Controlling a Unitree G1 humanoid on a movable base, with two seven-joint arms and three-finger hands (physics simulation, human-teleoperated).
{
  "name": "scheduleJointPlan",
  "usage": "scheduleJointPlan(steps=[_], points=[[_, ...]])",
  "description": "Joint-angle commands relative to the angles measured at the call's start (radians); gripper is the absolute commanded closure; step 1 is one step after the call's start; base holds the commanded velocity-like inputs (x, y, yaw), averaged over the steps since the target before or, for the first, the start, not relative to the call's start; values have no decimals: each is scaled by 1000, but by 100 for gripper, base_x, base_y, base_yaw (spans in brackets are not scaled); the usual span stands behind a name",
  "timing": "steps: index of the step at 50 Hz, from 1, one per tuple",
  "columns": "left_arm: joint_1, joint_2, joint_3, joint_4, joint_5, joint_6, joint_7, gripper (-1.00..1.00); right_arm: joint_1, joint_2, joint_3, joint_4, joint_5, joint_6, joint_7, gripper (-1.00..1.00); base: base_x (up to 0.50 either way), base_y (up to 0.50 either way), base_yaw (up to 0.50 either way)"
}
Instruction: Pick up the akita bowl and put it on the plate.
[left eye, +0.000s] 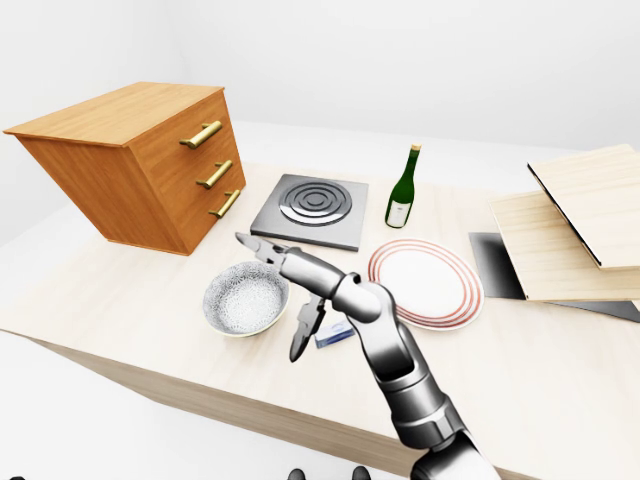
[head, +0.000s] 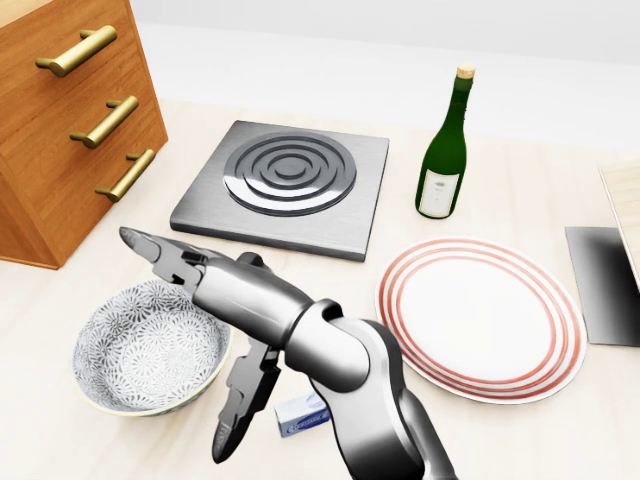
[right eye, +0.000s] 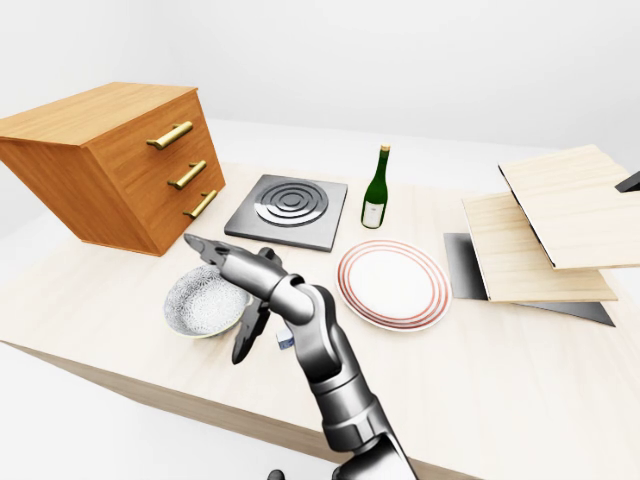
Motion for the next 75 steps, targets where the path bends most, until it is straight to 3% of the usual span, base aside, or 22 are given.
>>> scheduleJointPlan(steps=[1, 22, 51, 61, 63, 66, 75], points=[[2, 4, 3, -1, -5, 0, 0, -100, -28, 12, -7, 54, -15, 0, 16, -100, 0, 0, 0], [3, 6, 6, 2, -7, 0, 0, -100, -94, 23, -22, 166, -37, 0, 16, -100, 0, 0, 0], [6, 17, 22, -4, -27, 0, 0, -100, -175, 31, -31, 307, -171, 0, 16, -100, 0, 0, 0], [9, 14, 20, -5, -25, 0, 0, -100, -276, 31, -59, 451, -193, 0, 16, -100, 0, 0, 0], [12, 14, 25, -10, -29, 0, 0, -100, -365, 32, -95, 602, -157, 0, 16, -100, 0, 0, 0], [16, 9, 23, -12, -23, 0, 0, -100, -402, 31, -102, 675, -140, 0, 16, -100, 0, 0, 0], [12, 7, 16, -6, -19, 0, 0, -100, -365, 54, -62, 592, -217, 0, 16, -100, 0, 0, 0]])
